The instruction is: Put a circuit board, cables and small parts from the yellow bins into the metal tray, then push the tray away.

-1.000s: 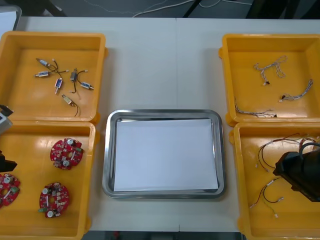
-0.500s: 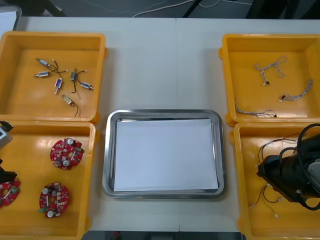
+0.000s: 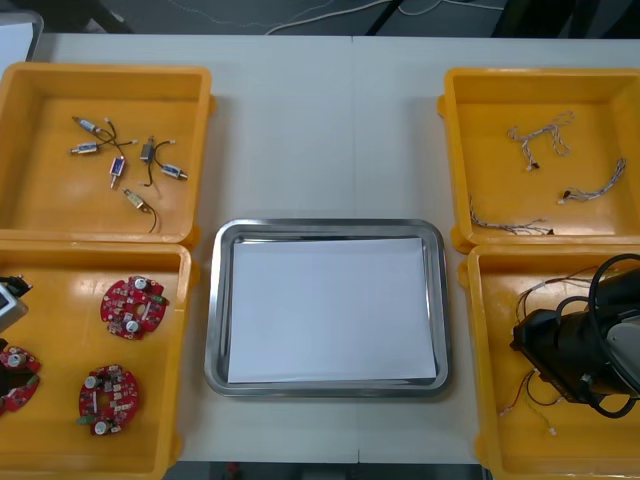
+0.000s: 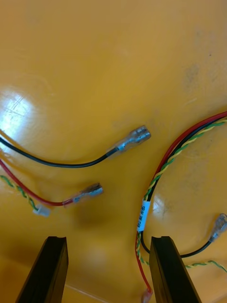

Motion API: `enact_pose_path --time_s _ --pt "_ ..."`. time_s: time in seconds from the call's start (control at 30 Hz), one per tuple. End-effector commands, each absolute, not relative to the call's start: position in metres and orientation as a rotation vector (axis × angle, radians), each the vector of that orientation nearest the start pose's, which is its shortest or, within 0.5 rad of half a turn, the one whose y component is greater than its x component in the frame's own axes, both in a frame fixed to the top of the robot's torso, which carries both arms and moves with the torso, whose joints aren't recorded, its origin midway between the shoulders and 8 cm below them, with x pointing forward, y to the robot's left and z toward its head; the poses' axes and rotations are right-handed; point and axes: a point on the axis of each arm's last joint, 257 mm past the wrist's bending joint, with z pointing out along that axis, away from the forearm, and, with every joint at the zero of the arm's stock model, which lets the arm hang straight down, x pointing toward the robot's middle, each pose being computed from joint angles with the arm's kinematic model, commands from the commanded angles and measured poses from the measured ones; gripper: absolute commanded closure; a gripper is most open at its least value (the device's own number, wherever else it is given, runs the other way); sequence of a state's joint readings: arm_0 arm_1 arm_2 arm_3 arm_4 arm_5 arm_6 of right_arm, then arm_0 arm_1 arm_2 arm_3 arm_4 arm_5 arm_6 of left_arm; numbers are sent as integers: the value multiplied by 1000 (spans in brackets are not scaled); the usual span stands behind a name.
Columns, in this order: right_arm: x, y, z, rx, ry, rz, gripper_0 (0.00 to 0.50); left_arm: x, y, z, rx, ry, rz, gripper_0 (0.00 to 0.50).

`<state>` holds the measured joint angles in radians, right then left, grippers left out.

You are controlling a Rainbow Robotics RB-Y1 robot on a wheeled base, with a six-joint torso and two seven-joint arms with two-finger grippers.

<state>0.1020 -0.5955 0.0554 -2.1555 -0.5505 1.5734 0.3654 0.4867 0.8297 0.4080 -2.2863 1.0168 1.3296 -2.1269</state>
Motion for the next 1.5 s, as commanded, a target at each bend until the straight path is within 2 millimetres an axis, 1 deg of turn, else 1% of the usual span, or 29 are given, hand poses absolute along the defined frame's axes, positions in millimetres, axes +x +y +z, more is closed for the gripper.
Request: enact_pose_path --time_s 0.03,0.23,0.4,0.47,0.83,0.93,1.03,1.07,1.1,1.13,1.17,1.2,1.23,1.5 --pt "325 -291 -337 1241 2562 281 0 289 390 -257 984 2433 139 0" --pt "326 -291 -340 1252 2559 284 0 302 406 -263 910 2453 126 0" --pt "329 -292 -345 1255 2555 298 0 307 409 -265 870 2459 112 0" --pt "329 -292 -346 1255 2553 298 0 308 410 -263 818 2471 100 0" --pt "326 -290 -356 1259 2563 277 0 302 414 -267 567 2560 33 0" --pt "326 -286 -357 1260 2565 286 0 300 418 -269 504 2580 22 0" --pt "326 -284 -357 1265 2565 291 0 299 428 -271 452 2594 18 0" --pt "326 -284 -357 1264 2567 291 23 298 434 -273 433 2601 18 0" --pt "326 -284 -357 1263 2567 292 94 297 438 -275 417 2607 16 0" --pt "326 -284 -357 1267 2567 293 145 296 440 -277 409 2611 16 0" --pt "326 -284 -357 1263 2568 294 303 295 444 -279 396 2619 14 0" --pt "326 -283 -357 1259 2570 295 429 293 447 -283 384 2628 12 0" --pt "326 -282 -357 1254 2573 299 500 292 450 -285 378 2635 13 0" --pt "332 -281 -349 1236 2579 300 500 280 462 -301 353 2673 38 0"
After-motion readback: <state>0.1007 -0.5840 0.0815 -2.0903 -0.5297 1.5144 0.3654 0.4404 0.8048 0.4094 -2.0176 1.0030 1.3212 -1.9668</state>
